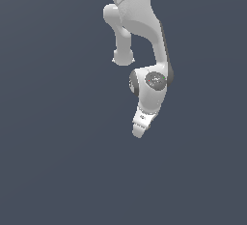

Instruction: Pick up the object and move it to a goal position.

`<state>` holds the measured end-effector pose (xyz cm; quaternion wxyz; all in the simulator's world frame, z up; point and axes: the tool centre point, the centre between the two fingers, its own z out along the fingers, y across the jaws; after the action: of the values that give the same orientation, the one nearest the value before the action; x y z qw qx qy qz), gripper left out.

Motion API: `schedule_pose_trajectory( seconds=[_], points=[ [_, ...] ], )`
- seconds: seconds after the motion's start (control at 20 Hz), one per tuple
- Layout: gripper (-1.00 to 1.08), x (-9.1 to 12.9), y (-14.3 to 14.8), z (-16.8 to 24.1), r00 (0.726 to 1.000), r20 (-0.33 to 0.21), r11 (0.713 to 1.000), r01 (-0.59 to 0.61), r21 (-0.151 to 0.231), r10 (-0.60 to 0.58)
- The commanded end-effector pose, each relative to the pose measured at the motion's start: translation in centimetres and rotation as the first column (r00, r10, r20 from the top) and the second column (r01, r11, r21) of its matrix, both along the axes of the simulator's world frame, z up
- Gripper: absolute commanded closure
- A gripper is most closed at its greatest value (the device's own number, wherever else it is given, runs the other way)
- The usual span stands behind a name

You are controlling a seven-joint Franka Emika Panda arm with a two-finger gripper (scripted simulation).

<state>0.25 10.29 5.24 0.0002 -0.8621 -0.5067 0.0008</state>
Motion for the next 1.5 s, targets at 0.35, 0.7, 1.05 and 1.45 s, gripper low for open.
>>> schedule_pose_trajectory(
  seconds=[0.35, 0.7, 1.05, 1.45],
  points=[
    [1.08, 2.1, 1.8, 6.3, 1.0, 0.002, 1.0, -0.001, 0.002, 0.001],
    [1.08, 4.4, 3.7, 12.7, 1.0, 0.001, 1.0, -0.002, 0.003, 0.002],
    [1.08, 6.6, 5.4, 18.7, 1.0, 0.001, 1.0, -0.002, 0.003, 0.002],
    [1.08, 8.6, 6.8, 23.7, 1.0, 0.001, 1.0, -0.001, 0.002, 0.001]
  ],
)
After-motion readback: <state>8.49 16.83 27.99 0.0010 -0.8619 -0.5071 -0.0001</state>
